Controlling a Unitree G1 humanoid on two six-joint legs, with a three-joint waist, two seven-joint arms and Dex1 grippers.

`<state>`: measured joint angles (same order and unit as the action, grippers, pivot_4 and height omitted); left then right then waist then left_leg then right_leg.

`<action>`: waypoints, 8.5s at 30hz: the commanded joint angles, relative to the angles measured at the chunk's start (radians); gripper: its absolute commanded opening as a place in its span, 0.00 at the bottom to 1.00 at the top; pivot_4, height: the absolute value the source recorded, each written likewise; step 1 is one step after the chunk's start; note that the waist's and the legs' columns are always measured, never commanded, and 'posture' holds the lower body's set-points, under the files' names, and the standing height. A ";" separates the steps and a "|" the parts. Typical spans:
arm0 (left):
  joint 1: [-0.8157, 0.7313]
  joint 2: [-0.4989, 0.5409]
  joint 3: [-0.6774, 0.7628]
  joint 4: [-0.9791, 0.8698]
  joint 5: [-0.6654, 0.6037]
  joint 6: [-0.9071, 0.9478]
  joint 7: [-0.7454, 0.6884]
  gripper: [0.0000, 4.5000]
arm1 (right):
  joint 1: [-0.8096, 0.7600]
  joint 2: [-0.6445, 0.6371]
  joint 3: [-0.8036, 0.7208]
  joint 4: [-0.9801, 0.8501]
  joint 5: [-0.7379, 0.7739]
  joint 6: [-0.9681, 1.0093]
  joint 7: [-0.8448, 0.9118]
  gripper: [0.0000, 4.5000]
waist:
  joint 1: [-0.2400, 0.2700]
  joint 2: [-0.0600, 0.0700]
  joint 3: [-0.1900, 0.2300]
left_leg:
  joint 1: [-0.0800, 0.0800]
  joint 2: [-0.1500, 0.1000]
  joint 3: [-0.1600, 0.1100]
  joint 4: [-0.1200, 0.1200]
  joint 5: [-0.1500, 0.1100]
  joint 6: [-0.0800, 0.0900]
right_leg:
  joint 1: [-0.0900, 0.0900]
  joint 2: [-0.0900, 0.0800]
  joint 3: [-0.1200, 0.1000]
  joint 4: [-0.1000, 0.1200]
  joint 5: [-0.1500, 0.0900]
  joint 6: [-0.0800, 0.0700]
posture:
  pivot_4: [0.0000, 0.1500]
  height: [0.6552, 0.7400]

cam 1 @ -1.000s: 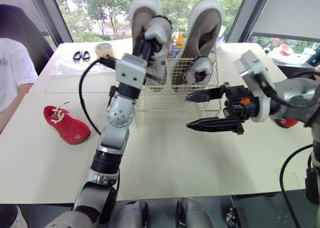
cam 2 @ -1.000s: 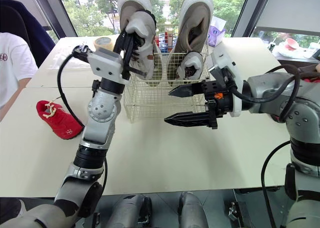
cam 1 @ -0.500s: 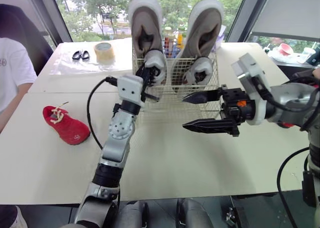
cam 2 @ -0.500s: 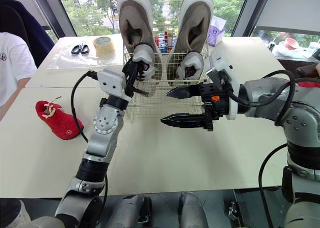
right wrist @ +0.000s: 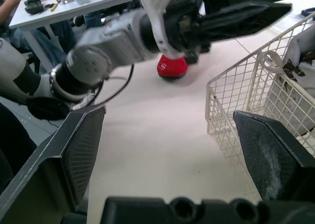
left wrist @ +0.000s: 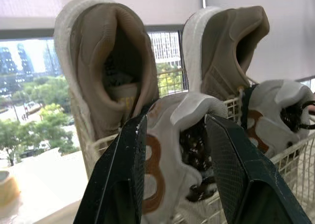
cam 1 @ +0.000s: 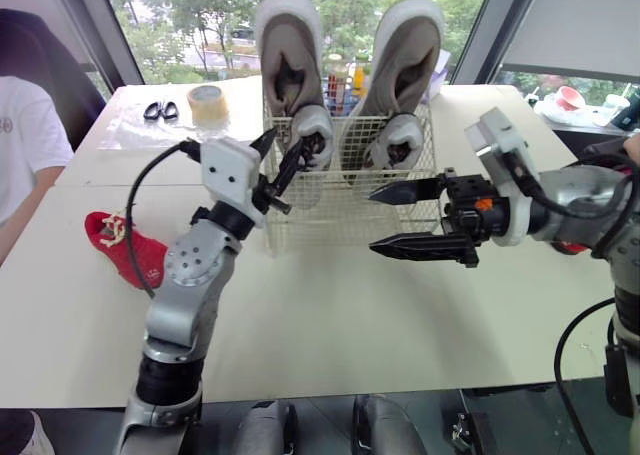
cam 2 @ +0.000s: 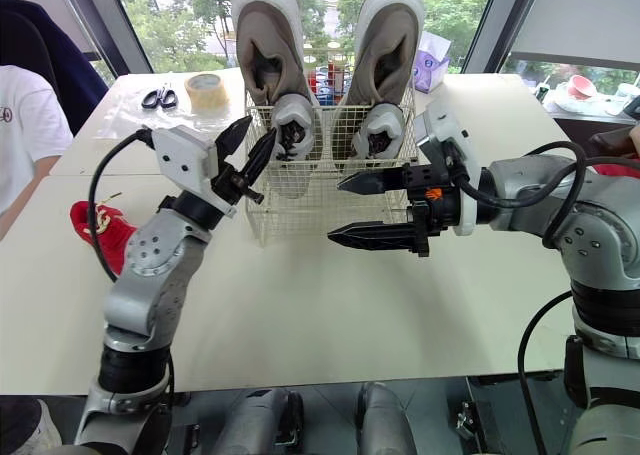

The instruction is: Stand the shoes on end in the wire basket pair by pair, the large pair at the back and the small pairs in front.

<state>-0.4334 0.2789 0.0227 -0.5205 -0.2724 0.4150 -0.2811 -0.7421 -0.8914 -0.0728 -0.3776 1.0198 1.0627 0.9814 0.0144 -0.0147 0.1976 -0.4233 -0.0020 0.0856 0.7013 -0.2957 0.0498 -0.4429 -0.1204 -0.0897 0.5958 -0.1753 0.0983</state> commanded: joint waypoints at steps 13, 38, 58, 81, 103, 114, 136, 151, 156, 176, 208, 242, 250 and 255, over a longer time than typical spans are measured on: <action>0.058 0.486 0.427 0.004 -1.141 0.620 -0.079 0.99 | 0.122 -0.037 -0.469 0.289 0.330 0.152 -0.308 1.00 | 0.002 0.000 0.000 | 0.001 0.000 -0.001 0.000 0.005 -0.008 | 0.002 0.001 0.000 0.000 0.000 0.000 | 1.00 1.00; 0.334 0.453 0.063 -0.326 -1.134 0.502 -0.107 0.99 | 0.750 0.225 -0.609 0.269 -0.432 -0.420 -0.663 1.00 | -0.003 0.023 -0.014 | 0.014 0.001 0.003 -0.003 0.001 -0.003 | 0.010 0.003 0.005 -0.002 -0.005 -0.007 | 1.00 1.00; 0.319 0.498 0.035 -0.342 -1.134 0.443 -0.022 0.99 | 0.281 0.149 -0.429 1.140 -0.695 -0.879 -0.589 1.00 | -0.012 0.023 -0.014 | 0.015 0.000 0.003 -0.003 0.001 -0.001 | 0.013 0.004 0.006 -0.002 -0.007 -0.006 | 1.00 1.00; 0.439 0.789 0.334 -0.243 -1.238 0.432 -0.038 1.00 | -0.042 0.143 -0.314 1.643 -0.848 -1.199 -0.626 0.42 | -0.032 0.024 -0.013 | 0.015 0.000 0.003 -0.003 0.001 -0.002 | 0.012 0.003 0.006 -0.002 -0.007 -0.005 | 1.00 1.00; -0.425 0.687 0.286 0.644 -1.470 0.549 -0.186 1.00 | -0.293 0.090 -0.194 0.545 -0.612 -1.035 -0.436 0.42 | -0.033 0.028 -0.008 | 0.015 0.000 0.004 -0.009 0.007 -0.011 | 0.008 0.005 0.006 0.001 -0.006 0.001 | 1.00 1.00; -0.686 0.643 0.225 0.738 -1.204 0.678 -0.486 1.00 | -0.413 0.103 0.023 0.528 -0.701 -1.135 -0.079 0.42 | -0.026 0.015 -0.005 | 0.013 -0.001 0.005 -0.012 0.006 -0.009 | 0.008 0.002 0.005 -0.001 -0.006 0.002 | 1.00 1.00; -0.936 0.437 0.175 0.971 -0.845 0.729 -0.688 0.59 | -0.361 0.177 0.045 0.485 -0.823 -1.349 -0.076 0.42 | -0.030 0.014 -0.004 | 0.014 -0.001 0.006 -0.016 0.008 -0.013 | 0.006 0.002 0.004 0.000 -0.007 0.003 | 1.00 1.00; -0.789 0.285 0.504 0.843 -1.035 0.789 -0.375 0.05 | -0.086 0.261 -0.204 0.210 -0.301 -0.626 -0.310 0.99 | -0.026 0.011 -0.004 | 0.014 -0.001 0.003 -0.015 0.008 -0.013 | 0.007 0.002 0.004 0.001 -0.007 0.003 | 1.00 1.00; -0.696 0.139 0.526 0.622 -1.053 0.645 -0.248 0.05 | -0.023 0.575 -0.297 0.043 0.243 -0.448 -0.786 0.99 | -0.027 0.012 -0.004 | 0.014 -0.001 0.001 -0.016 0.009 -0.015 | 0.007 0.000 0.003 0.001 -0.006 0.002 | 1.00 1.00; -0.536 0.042 0.425 0.476 -1.122 0.505 -0.160 0.05 | -0.203 0.780 -0.183 0.014 0.246 -0.591 -0.975 0.99 | -0.029 0.012 -0.004 | 0.014 -0.001 0.002 -0.016 0.009 -0.015 | 0.006 0.003 0.004 0.002 -0.005 0.001 | 1.00 1.00; -0.516 0.082 0.368 0.435 -1.215 0.497 -0.136 0.05 | -0.170 0.784 -0.161 0.041 0.273 -0.599 -0.970 1.00 | -0.029 0.012 -0.004 | 0.014 -0.001 0.002 -0.016 0.009 -0.014 | 0.006 0.003 0.004 0.001 -0.005 0.001 | 1.00 1.00; -0.128 0.537 0.213 0.035 -0.978 0.629 -0.327 0.50 | -0.324 0.032 -0.091 0.392 -0.066 -0.543 -0.126 0.36 | -0.027 0.013 -0.002 | 0.007 -0.001 0.003 -0.017 0.005 -0.008 | 0.000 0.003 0.004 -0.002 -0.006 0.000 | 1.00 1.00; -0.054 0.654 0.286 0.020 -1.080 0.667 -0.316 0.50 | -0.385 -0.056 0.048 0.533 -0.312 -0.632 0.239 0.36 | -0.028 0.013 -0.002 | 0.009 0.000 0.004 -0.017 0.006 -0.009 | -0.001 0.002 0.004 -0.002 -0.006 0.001 | 1.00 1.00; -0.011 0.675 0.280 0.052 -1.027 0.649 -0.341 0.50 | -0.327 -0.010 0.100 0.493 -0.400 -0.691 0.319 0.36 | -0.024 0.013 -0.002 | 0.009 -0.001 0.004 -0.017 0.008 -0.012 | 0.000 0.002 0.004 -0.002 -0.006 0.000 | 1.00 1.00</action>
<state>-0.4544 0.9352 0.2885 -0.4667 -1.3244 1.0811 -0.6006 -1.0786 -0.9101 0.0287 0.1494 0.6532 0.4077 1.2707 -0.0098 -0.0019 0.1952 -0.4145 -0.0028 0.0898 0.6844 -0.2882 0.0374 -0.4432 -0.1186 -0.0855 0.5934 -0.1814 0.0988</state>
